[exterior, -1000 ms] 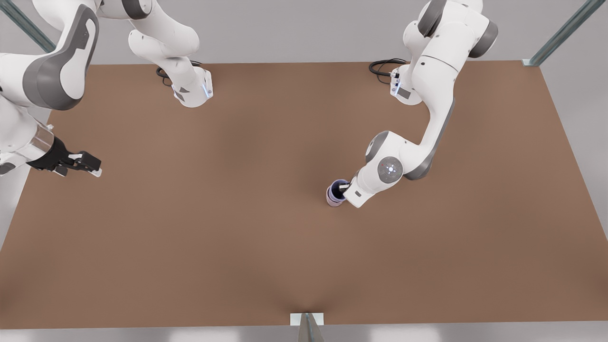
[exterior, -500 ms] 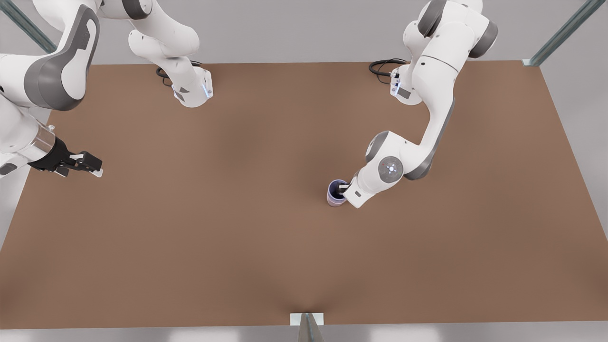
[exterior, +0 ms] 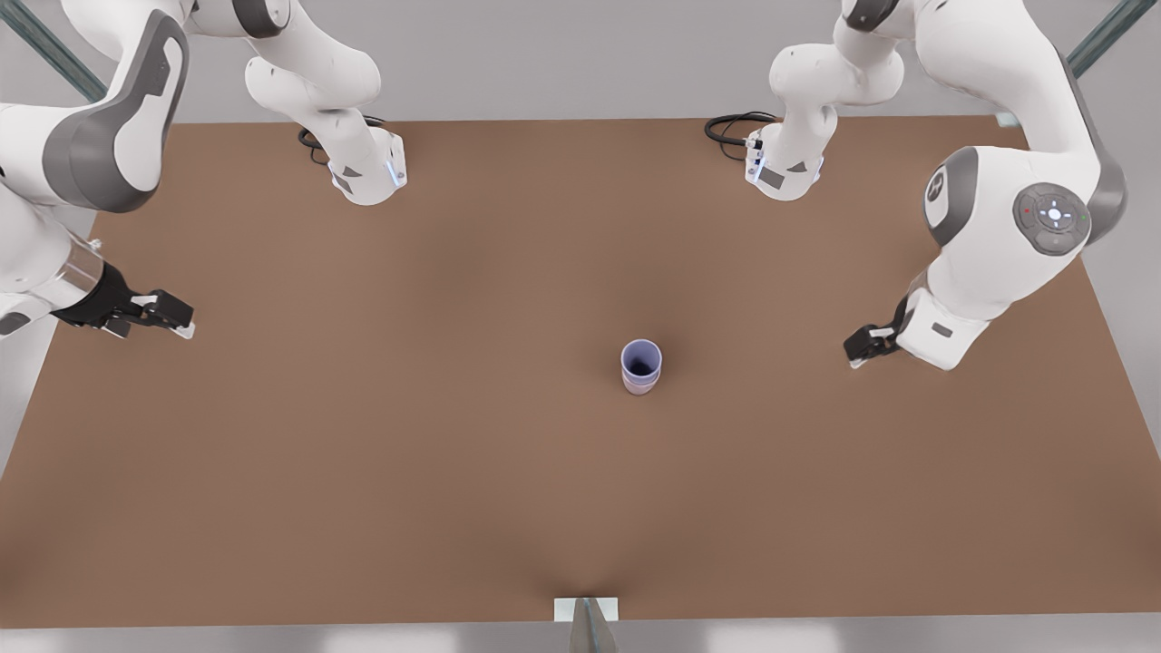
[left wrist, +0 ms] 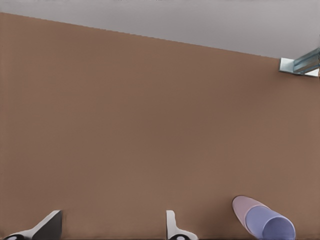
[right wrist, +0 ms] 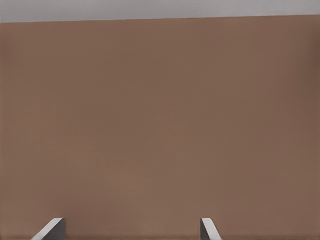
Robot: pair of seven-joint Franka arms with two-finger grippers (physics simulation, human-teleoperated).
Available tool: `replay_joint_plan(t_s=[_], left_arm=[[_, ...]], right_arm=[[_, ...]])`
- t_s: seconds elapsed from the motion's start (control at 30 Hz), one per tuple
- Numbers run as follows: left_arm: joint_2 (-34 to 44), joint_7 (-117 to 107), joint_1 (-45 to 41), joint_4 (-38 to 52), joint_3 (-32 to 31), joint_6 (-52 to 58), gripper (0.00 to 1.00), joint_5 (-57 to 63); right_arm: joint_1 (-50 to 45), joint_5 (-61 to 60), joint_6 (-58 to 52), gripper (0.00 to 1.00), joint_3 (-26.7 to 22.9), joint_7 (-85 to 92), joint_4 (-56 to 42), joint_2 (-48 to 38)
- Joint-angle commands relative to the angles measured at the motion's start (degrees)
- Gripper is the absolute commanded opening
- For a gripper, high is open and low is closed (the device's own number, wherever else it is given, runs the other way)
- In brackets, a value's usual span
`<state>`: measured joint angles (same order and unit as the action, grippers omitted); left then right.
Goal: Stack the cups, with the pink cup at the bottom and the purple cup at the top
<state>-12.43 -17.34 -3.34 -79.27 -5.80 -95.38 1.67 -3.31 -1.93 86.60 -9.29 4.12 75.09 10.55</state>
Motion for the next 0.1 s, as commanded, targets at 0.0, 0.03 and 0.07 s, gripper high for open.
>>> replay_joint_plan(t_s=[0.0, 0.03, 0.07], left_arm=[[1.09, 19.09, 1.23, -0.1, -2.19, 4.24, 1.0, 1.06], [1.18, 19.01, 1.49, -0.1, -2.63, 4.24, 1.0, 1.32], [1.18, 19.01, 1.49, -0.1, -2.63, 4.24, 1.0, 1.41]], right_arm=[[0.06, -0.18, -0.03, 1.0, -0.11, 0.02, -0.03, 0.0], [0.14, -0.18, -0.03, 1.0, -0.29, 0.02, -0.03, -0.18], [-0.03, -0.26, -0.03, 1.0, -0.38, 0.02, -0.03, 0.0]])
